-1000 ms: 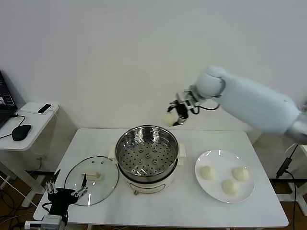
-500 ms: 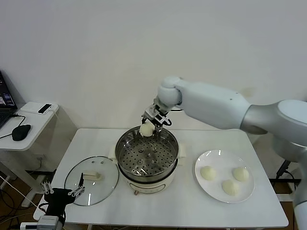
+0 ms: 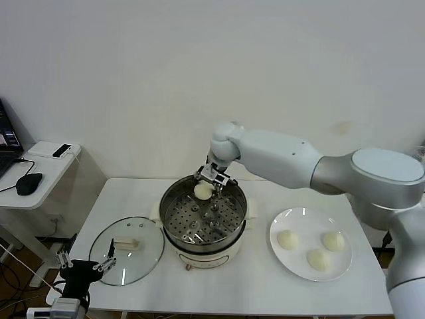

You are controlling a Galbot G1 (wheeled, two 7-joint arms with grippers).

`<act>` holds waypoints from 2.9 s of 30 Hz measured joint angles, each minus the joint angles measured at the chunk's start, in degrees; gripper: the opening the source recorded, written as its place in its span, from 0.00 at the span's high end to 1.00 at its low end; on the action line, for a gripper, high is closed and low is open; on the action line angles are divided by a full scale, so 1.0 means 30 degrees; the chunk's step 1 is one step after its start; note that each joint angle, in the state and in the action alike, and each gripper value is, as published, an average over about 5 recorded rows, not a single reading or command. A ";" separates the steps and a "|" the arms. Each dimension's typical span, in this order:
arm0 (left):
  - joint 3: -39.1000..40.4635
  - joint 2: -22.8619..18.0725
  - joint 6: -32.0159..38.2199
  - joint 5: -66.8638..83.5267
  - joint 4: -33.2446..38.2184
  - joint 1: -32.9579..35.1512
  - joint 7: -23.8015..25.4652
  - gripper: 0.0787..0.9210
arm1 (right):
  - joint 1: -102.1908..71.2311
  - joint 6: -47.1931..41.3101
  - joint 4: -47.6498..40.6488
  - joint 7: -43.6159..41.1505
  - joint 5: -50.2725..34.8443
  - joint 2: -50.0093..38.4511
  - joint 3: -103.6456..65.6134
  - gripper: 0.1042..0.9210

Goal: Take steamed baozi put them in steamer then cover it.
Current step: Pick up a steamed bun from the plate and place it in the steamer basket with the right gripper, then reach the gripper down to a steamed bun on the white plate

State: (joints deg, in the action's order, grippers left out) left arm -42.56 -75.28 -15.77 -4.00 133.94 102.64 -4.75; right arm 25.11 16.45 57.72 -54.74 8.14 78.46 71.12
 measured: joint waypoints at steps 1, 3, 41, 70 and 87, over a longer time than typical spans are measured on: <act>-0.0001 0.0013 -0.0001 0.0000 -0.0011 -0.0030 0.0004 0.12 | -0.0084 0.0130 -0.0092 0.0009 0.0109 0.0077 0.0013 0.35; -0.0005 0.0040 -0.0002 0.0000 -0.0025 -0.0091 0.0014 0.12 | -0.0229 0.0359 -0.0250 0.0032 0.0268 0.0209 0.0045 0.35; -0.0380 0.1821 -0.0201 0.0902 -0.0139 -0.0917 0.0267 0.12 | 0.2714 -1.0341 0.9763 -0.2412 -0.4726 -1.1934 -0.1629 0.12; -0.0394 0.2001 -0.0553 0.0835 -0.0507 -0.1103 0.0326 0.12 | -0.8230 -1.2319 1.0311 -0.1492 -0.1251 -1.5587 -0.7057 0.12; -0.0442 0.1875 -0.0565 0.0698 -0.0431 -0.1042 0.0392 0.12 | -1.0474 -1.2323 0.7870 -0.0802 -0.0246 -1.3233 -0.8498 0.12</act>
State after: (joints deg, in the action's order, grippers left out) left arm -43.89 -69.66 -17.47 -1.90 132.65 99.51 -3.58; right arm -6.31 -20.52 81.33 -57.15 7.40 38.76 45.62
